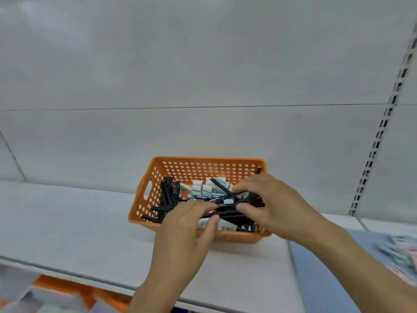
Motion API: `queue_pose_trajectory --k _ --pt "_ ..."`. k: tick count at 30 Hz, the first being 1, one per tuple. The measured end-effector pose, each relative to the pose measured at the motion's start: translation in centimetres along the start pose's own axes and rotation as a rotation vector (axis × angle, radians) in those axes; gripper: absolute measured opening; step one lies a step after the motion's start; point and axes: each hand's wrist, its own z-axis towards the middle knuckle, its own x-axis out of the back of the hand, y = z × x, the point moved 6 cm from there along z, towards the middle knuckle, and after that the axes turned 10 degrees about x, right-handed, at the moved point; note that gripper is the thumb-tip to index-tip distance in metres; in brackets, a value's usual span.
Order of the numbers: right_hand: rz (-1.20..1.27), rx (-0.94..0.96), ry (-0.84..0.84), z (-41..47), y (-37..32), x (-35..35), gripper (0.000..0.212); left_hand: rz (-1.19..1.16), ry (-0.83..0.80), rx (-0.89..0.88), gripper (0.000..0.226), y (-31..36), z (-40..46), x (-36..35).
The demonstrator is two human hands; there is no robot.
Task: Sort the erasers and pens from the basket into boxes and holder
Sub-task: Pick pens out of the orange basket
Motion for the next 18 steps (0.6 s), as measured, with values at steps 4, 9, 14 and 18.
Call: queue_pose_trajectory --k 4,9,14,18 --pt "-0.643 -0.037 -0.525 3.3 0.5 -5.5 0.031 0.103 -0.153 0.087 0.03 -4.4 1.3 0.4" --pt "-0.863 0.01 -0.57 3.8 1.8 -7.1 0.029 0.003 -0.214 0.122 0.03 -5.8 2.0 0.6" --pt "-0.596 -0.083 -0.447 4.4 2.3 -4.8 0.02 -0.183 -0.155 0.185 0.014 -5.9 3.2 1.1" --pt "-0.247 -0.195 -0.331 5.0 2.0 -3.6 0.012 -0.305 -0.179 0.253 0.009 -5.1 4.4 0.7"
